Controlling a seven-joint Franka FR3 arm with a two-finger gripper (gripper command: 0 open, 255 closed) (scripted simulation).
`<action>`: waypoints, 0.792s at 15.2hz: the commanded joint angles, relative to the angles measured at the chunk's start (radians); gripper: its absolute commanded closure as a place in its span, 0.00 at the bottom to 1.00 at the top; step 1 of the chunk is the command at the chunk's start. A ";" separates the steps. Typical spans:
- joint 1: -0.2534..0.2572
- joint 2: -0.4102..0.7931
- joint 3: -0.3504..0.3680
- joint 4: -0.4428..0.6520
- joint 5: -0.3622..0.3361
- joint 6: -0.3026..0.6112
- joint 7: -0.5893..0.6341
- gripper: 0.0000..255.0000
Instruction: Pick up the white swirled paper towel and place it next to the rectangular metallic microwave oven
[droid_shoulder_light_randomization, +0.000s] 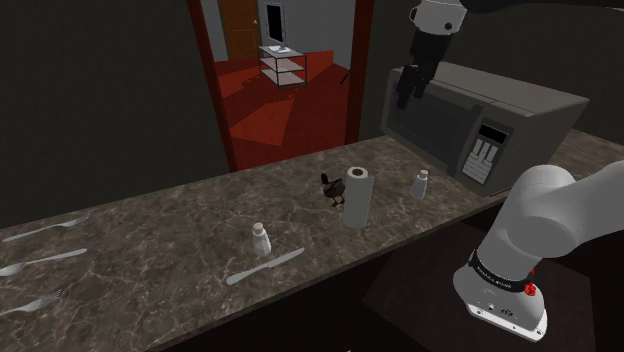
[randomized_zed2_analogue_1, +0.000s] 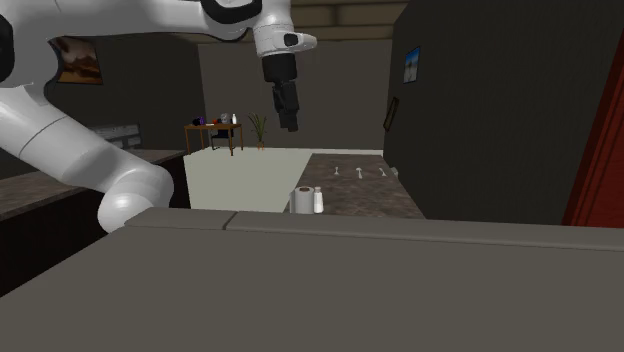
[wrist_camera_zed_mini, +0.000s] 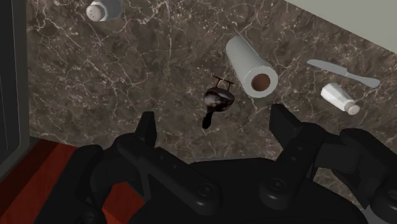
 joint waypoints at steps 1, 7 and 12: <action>0.000 0.000 0.000 0.000 0.000 0.000 0.000 0.00; 0.018 0.068 0.039 -0.125 0.050 0.180 0.074 0.00; 0.037 0.163 0.073 -0.196 0.091 0.339 0.130 0.00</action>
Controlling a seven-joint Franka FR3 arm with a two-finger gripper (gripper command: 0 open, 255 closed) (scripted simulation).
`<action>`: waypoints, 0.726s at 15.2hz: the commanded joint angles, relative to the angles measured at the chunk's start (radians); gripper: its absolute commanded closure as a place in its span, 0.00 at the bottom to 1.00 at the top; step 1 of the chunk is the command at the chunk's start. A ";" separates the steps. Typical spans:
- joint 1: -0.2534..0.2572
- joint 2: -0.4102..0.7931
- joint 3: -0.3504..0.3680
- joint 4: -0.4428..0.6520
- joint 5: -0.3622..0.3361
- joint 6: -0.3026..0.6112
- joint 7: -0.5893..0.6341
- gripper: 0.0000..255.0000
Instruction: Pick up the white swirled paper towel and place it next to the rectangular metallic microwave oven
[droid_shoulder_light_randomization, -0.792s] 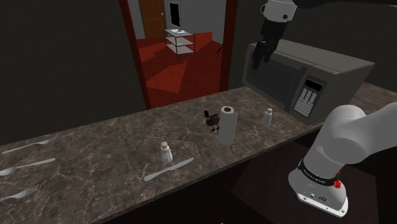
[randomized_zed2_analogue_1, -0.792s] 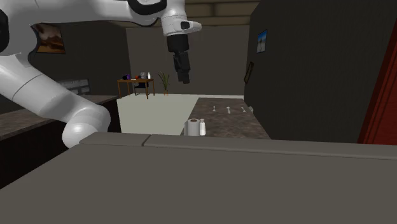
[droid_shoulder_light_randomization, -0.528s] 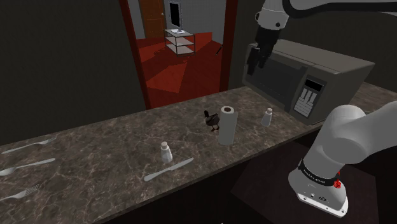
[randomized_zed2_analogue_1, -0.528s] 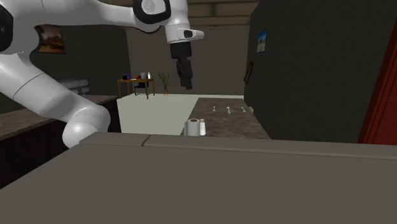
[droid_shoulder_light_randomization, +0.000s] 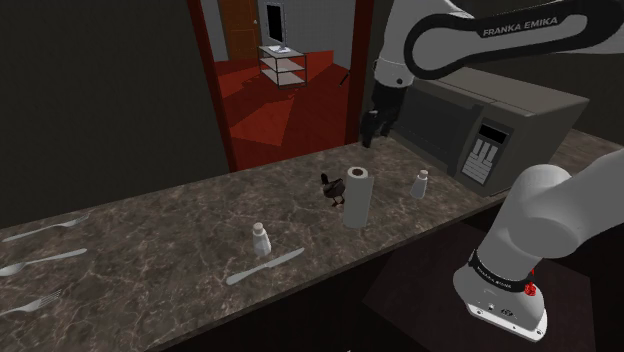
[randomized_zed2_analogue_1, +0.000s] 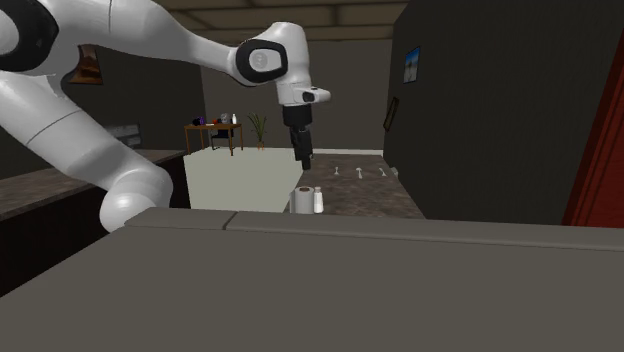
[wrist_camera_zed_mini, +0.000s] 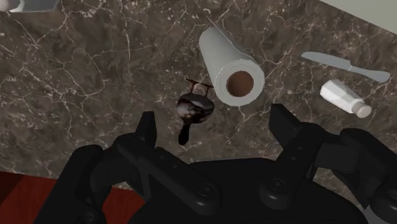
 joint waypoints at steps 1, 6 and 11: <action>0.009 0.046 0.016 -0.028 0.018 0.073 0.024 0.00; 0.029 0.174 0.049 -0.057 0.056 0.226 0.071 0.00; 0.031 0.210 0.053 -0.097 0.059 0.302 0.071 0.00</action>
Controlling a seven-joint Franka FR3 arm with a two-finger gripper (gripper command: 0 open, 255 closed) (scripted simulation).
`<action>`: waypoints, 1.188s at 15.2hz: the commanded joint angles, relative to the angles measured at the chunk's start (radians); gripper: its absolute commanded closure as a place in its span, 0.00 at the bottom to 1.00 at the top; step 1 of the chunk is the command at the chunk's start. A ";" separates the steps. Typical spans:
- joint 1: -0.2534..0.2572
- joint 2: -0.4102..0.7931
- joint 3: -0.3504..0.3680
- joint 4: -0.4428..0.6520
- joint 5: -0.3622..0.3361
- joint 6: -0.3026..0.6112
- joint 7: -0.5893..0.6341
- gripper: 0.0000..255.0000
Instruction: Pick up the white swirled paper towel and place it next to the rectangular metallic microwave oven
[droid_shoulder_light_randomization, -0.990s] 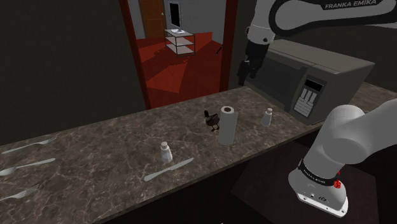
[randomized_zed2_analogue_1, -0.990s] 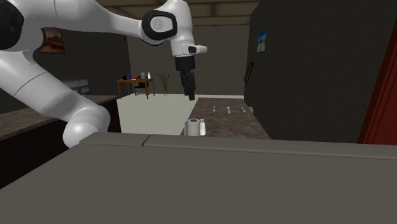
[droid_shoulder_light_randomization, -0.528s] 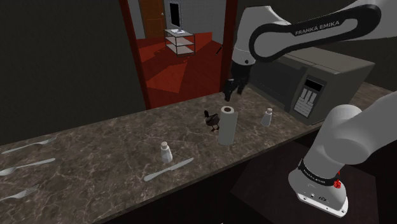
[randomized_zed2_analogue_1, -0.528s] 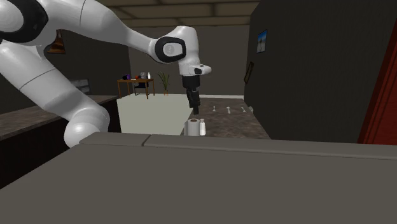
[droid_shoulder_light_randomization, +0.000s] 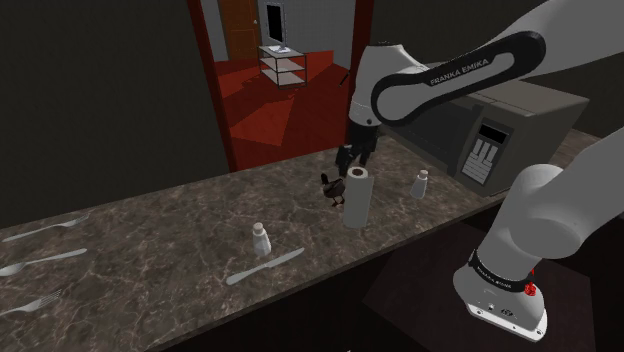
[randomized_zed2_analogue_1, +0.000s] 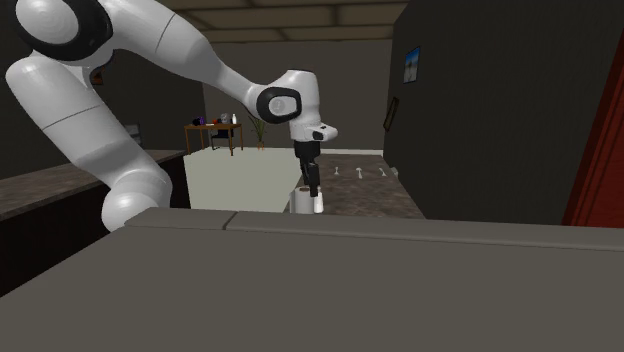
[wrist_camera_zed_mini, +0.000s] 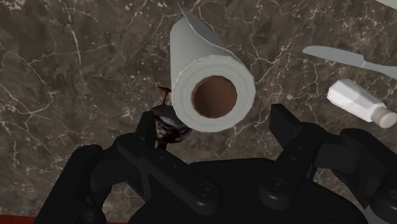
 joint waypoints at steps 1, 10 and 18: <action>0.001 0.015 0.002 -0.017 0.002 0.033 0.001 0.00; 0.002 0.029 0.004 -0.028 0.003 0.057 0.001 0.00; 0.002 0.029 0.004 -0.028 0.003 0.057 0.001 1.00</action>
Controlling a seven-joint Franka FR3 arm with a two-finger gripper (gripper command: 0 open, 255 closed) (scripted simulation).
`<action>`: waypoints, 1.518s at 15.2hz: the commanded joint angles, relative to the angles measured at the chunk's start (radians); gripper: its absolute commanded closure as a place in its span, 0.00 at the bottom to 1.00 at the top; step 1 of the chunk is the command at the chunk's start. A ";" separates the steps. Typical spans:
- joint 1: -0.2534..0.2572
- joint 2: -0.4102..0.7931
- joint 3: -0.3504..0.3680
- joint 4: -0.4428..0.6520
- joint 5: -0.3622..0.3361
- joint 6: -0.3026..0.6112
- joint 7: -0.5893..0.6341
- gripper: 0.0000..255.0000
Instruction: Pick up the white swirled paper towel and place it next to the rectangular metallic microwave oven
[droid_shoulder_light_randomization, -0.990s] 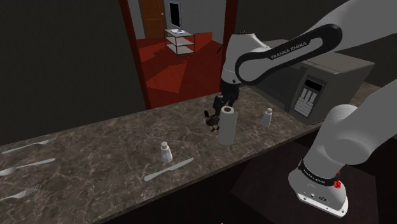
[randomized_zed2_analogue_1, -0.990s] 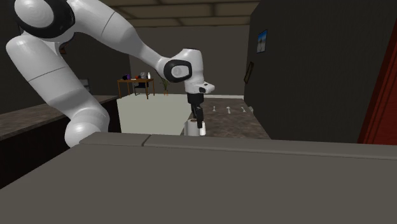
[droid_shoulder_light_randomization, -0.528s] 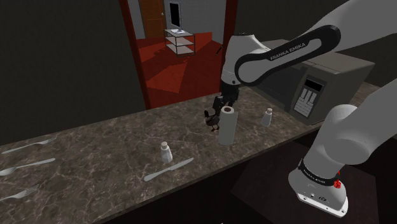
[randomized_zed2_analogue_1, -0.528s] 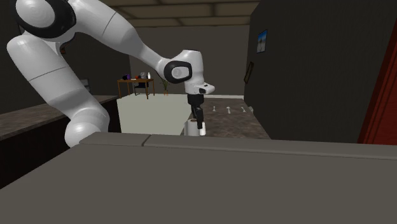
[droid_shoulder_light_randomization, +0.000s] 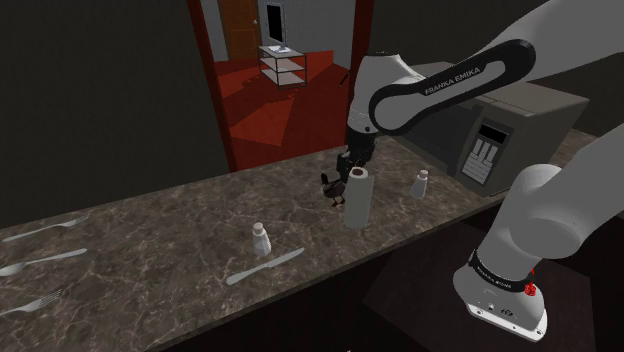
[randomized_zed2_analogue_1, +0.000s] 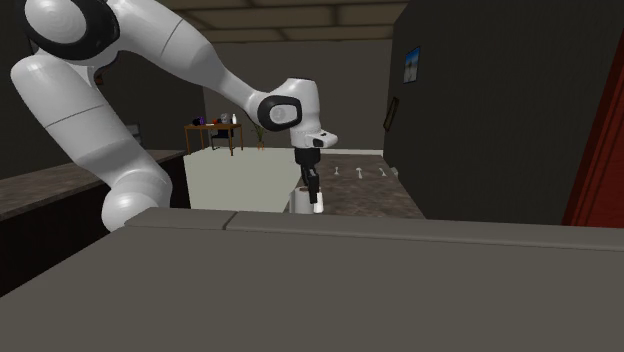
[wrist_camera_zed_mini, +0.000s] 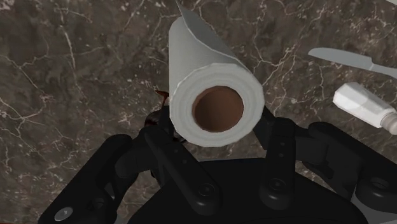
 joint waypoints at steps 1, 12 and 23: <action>0.000 0.000 0.000 0.000 0.000 0.000 0.000 1.00; -0.002 -0.056 -0.004 0.094 -0.006 -0.149 0.006 1.00; -0.004 -0.086 -0.009 0.219 -0.012 -0.305 0.012 1.00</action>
